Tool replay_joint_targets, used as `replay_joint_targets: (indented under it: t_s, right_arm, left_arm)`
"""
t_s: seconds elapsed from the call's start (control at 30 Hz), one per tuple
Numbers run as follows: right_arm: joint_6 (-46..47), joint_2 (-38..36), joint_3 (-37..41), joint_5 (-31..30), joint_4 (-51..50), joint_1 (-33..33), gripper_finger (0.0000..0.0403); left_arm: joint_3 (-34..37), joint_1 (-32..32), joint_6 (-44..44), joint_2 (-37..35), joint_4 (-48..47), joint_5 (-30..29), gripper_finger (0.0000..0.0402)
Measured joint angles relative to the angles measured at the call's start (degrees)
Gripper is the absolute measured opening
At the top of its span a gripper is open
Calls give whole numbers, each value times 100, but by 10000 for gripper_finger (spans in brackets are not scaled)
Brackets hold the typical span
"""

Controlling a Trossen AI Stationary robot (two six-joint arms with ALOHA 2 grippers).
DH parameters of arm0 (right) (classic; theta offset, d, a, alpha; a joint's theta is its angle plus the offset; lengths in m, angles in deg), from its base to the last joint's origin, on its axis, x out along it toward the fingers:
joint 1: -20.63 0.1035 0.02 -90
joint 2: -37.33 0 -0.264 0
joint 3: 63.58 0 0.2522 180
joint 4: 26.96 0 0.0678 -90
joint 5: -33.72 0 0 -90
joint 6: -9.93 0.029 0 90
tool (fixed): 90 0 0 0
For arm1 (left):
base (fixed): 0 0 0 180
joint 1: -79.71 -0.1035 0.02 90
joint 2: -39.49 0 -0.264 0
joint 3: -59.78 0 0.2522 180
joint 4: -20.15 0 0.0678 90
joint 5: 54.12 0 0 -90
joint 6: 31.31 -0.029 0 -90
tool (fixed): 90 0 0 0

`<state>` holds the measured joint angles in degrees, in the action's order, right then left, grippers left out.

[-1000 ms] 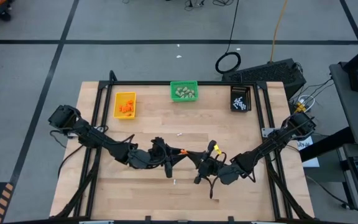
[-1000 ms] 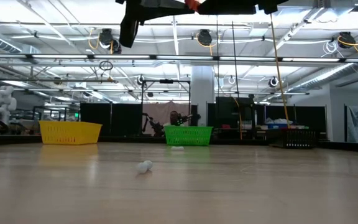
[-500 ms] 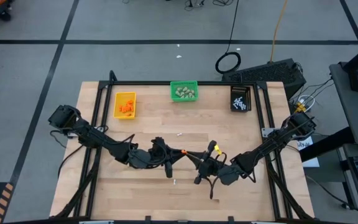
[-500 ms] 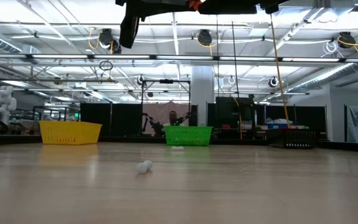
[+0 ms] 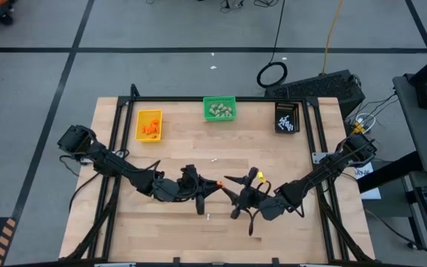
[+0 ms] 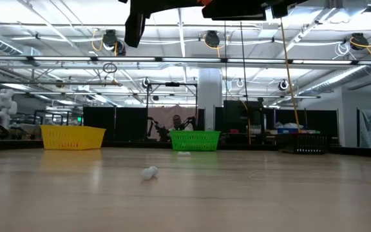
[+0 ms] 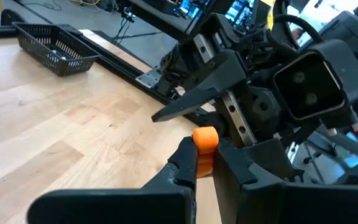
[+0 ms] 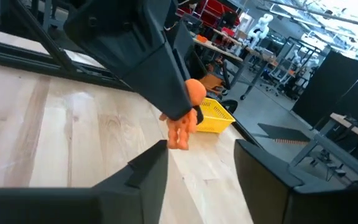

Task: Sort Halloween decoration
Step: Put the orange skeleton toy into the yellow bin

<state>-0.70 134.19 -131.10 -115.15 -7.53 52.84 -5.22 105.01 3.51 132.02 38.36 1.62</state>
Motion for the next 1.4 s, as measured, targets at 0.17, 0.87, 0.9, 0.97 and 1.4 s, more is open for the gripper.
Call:
replay_joint_targets:
  t_s: [0.17, 0.87, 0.9, 0.97, 1.4]
  right_arm:
    - [413, 0, 0, 31, -371, 41, 186]
    - [1670, 2, 0, 1395, -1359, 50, 190]
    - [1698, 2, 0, 1445, -1368, 50, 190]
    - [1731, 2, 0, 1575, -1430, 50, 190]
    - [1695, 2, 0, 1571, -1638, 52, 190]
  left_arm:
    - [0, -2, -237, -106, -42, 100, 25]
    - [-2, 238, -194, -2015, -4187, 3, 25]
    - [-2, 274, -61, -2112, -4477, -49, 25]
    - [-2, 364, 195, -2303, -5073, -143, 25]
    - [-2, 460, 1724, -3299, -7757, -797, 25]
